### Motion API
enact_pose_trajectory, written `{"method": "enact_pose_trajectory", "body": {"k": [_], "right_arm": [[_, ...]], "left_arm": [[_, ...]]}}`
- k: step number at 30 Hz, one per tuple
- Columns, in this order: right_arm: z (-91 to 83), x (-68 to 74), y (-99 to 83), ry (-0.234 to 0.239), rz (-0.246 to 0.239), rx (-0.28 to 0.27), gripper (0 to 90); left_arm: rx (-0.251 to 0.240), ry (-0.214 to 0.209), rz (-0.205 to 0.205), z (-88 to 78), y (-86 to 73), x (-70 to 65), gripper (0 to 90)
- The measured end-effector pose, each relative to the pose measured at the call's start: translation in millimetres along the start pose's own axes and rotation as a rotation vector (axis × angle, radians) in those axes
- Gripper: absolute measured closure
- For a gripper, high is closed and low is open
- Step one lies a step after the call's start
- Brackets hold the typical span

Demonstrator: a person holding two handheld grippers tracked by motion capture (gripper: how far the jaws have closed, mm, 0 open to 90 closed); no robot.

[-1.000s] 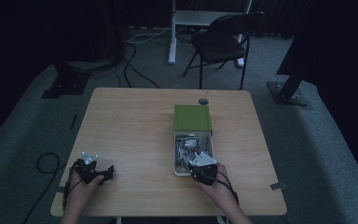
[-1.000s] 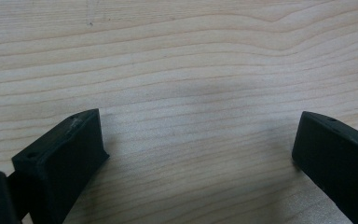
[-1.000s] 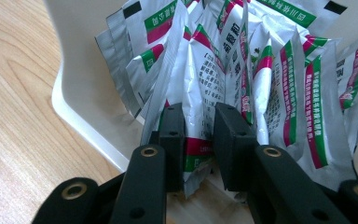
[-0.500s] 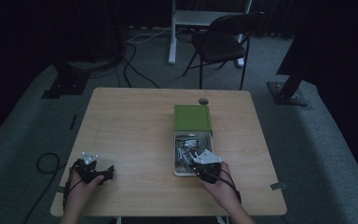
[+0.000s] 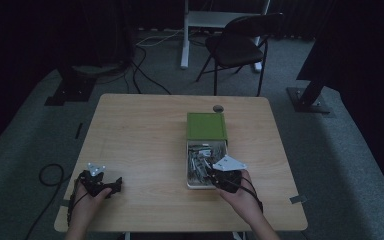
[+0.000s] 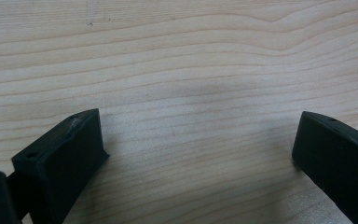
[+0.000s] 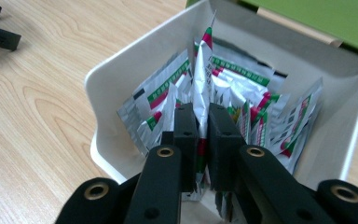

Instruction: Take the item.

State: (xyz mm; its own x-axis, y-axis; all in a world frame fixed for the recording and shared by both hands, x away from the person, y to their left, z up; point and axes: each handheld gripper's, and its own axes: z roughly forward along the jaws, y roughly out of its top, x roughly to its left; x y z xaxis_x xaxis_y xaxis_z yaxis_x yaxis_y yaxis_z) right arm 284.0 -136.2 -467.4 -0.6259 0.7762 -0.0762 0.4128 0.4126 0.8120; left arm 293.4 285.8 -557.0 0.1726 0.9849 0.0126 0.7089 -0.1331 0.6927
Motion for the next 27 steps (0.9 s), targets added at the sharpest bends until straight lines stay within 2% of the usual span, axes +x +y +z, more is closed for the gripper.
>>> {"method": "enact_pose_trajectory", "body": {"k": [5,7,13,27], "right_arm": [[-9.3,-2.4,7.3,-0.001,0.002,-0.038,83.9],[-13.3,-5.4,10.9,0.005,0.021,-0.056,83.9],[-22.8,-15.6,20.0,-0.025,0.025,-0.088,84.0],[-52.1,-57.3,26.1,-0.128,0.093,-0.161,84.0]], "left_arm": [[0.0,0.0,0.0,0.0,0.0,0.0,2.7],[0.0,0.0,0.0,0.0,0.0,0.0,2.7],[0.0,0.0,0.0,0.0,0.0,0.0,2.7],[0.0,0.0,0.0,0.0,0.0,0.0,2.7]]}}
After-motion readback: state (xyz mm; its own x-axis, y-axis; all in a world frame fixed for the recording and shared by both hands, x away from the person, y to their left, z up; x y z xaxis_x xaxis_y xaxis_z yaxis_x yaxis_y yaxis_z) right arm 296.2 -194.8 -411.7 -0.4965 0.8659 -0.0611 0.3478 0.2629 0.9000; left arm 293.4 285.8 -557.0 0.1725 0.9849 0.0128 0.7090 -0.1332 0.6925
